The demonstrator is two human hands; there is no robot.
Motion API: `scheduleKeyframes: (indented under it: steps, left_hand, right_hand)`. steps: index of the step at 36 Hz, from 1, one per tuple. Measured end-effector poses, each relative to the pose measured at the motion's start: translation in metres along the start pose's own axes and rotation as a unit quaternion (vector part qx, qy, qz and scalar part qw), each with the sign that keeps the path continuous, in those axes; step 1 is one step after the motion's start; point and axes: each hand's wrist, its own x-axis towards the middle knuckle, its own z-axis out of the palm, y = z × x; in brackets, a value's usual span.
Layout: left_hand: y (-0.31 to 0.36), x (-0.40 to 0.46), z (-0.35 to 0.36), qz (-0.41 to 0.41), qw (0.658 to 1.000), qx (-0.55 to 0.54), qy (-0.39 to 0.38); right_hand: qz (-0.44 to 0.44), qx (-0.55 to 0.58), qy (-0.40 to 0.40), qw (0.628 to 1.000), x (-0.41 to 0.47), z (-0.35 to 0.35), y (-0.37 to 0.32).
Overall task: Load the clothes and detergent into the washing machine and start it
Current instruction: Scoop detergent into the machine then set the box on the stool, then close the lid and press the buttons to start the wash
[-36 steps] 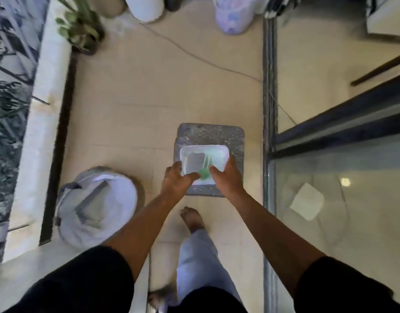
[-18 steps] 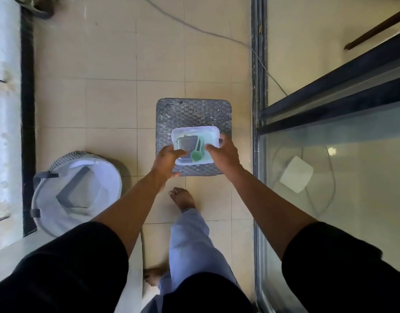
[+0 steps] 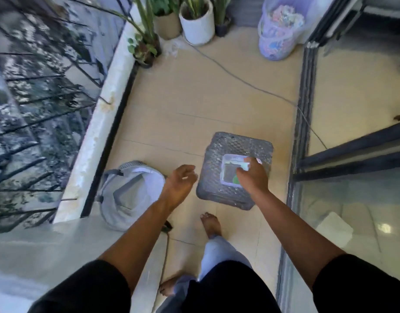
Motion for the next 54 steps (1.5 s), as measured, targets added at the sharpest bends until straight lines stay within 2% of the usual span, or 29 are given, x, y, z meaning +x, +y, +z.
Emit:
scheduleKeyframes:
  steps: [6,9,17,21,28,31,33,35,40,46,54]
  left_hand:
    - [-0.044,-0.064,-0.06,0.003,0.996,-0.048,0.08]
    - [-0.055,-0.1,-0.095,0.008,0.981,-0.122,0.148]
    - [-0.097,-0.186,-0.187,0.066,0.911,-0.254,0.319]
    - [-0.128,-0.235,-0.225,0.082,0.878,-0.289,0.372]
    - [-0.21,-0.313,-0.281,0.075,0.8,-0.36,0.474]
    - [-0.254,-0.342,-0.301,0.038,0.771,-0.349,0.532]
    - [-0.287,-0.36,-0.309,0.019,0.758,-0.366,0.539]
    - [-0.315,-0.375,-0.317,0.004,0.735,-0.413,0.539]
    - [-0.356,-0.402,-0.33,-0.02,0.68,-0.523,0.514]
    - [-0.4,-0.417,-0.344,-0.064,0.678,-0.579,0.448]
    - [-0.436,-0.411,-0.362,-0.037,0.56,-0.733,0.385]
  right_hand:
    - [-0.125,-0.029,-0.084,0.988,-0.053,0.05,-0.063]
    - [-0.185,-0.05,-0.132,0.972,-0.087,0.081,-0.096]
    - [-0.307,-0.064,-0.23,0.921,-0.199,0.161,-0.164]
    - [-0.353,-0.066,-0.274,0.892,-0.26,0.2,-0.184]
    - [-0.418,-0.073,-0.349,0.835,-0.36,0.269,-0.196]
    - [-0.443,-0.095,-0.374,0.809,-0.393,0.301,-0.195]
    - [-0.458,-0.107,-0.385,0.794,-0.414,0.325,-0.192]
    - [-0.453,-0.117,-0.412,0.781,-0.432,0.35,-0.187]
    - [-0.374,-0.169,-0.487,0.771,-0.473,0.414,-0.175]
    - [-0.277,-0.191,-0.512,0.791,-0.498,0.477,-0.16]
    - [-0.111,-0.121,-0.547,0.821,-0.508,0.516,-0.147]
